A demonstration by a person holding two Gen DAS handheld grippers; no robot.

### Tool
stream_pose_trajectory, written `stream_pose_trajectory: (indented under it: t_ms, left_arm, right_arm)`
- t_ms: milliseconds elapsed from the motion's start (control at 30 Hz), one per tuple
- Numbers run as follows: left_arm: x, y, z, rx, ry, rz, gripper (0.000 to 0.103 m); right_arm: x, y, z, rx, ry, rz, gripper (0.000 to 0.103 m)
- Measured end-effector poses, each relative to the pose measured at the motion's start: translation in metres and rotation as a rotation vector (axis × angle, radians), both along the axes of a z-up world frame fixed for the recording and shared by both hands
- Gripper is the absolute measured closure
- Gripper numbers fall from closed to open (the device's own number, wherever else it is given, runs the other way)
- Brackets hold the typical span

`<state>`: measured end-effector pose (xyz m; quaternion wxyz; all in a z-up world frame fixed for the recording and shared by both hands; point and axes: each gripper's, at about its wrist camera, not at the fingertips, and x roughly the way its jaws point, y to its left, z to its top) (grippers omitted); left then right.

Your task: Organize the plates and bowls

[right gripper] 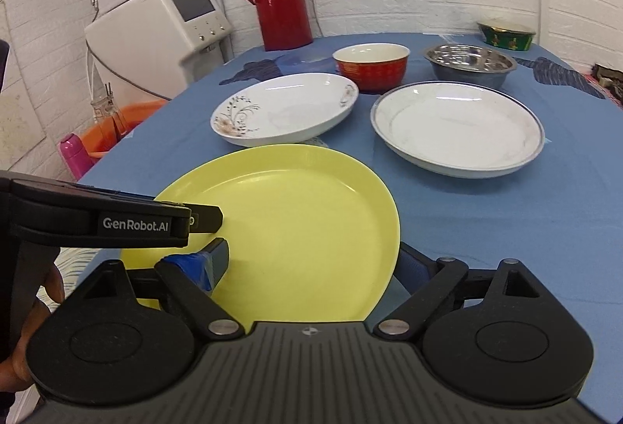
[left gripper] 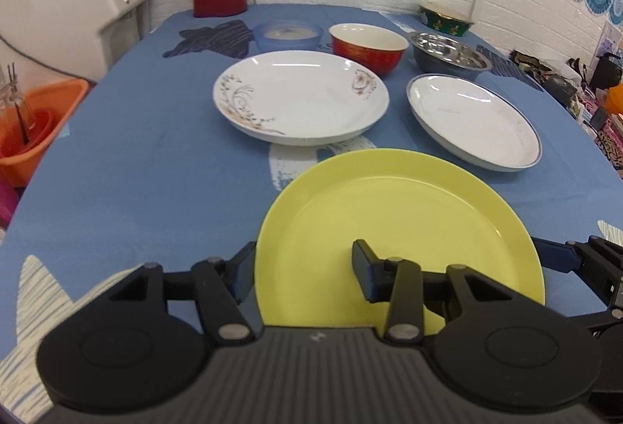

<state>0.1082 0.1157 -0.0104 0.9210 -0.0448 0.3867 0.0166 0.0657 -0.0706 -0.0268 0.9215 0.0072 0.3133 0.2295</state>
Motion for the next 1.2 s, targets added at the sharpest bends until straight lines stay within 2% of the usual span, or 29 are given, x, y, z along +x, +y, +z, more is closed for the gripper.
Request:
stream_pose_trajectory:
  t_ms: [133,267,500,667,700,733,767,833,933,1033,1200]
  left_arm:
    - [-0.001,0.026,-0.001,0.015,0.002,0.064,0.061]
    - [0.005,0.045,-0.014,0.004,0.024,0.094,0.061]
    - [0.012,0.044,-0.021,0.001,-0.001,0.069,0.06]
    - [0.011,0.049,-0.021,-0.014,0.001,0.064,0.06]
    - [0.01,0.05,-0.021,-0.029,0.003,0.053,0.059]
    - [0.01,0.049,-0.022,-0.047,0.009,0.038,0.046]
    - [0.01,0.047,-0.023,-0.059,0.012,0.02,0.039]
    - [0.01,0.041,-0.024,-0.041,0.005,0.016,0.037]
    - [0.009,0.048,-0.019,-0.078,-0.017,0.043,0.037]
    - [0.009,0.065,-0.004,-0.095,-0.065,0.084,0.036]
    - [0.045,0.09,0.019,-0.143,-0.104,0.11,0.035]
  right_arm:
    - [0.008,0.025,-0.003,0.011,0.004,0.05,0.025]
    - [0.017,0.041,-0.012,0.01,0.031,0.067,0.025]
    - [0.02,0.043,-0.013,-0.013,0.026,0.037,0.024]
    - [0.019,0.048,-0.013,-0.054,0.026,0.063,0.024]
    - [0.018,0.047,-0.013,-0.053,0.026,0.07,0.024]
    - [0.017,0.045,-0.013,-0.046,0.028,0.075,0.024]
    - [0.017,0.042,-0.013,-0.036,0.033,0.077,0.024]
    - [0.017,0.041,-0.012,-0.047,0.035,0.077,0.025]
    - [0.016,0.031,-0.005,-0.038,0.024,0.06,0.025]
    - [0.023,0.013,0.014,-0.027,-0.044,0.003,0.025]
    - [0.081,0.017,0.046,-0.06,-0.128,0.032,0.025]
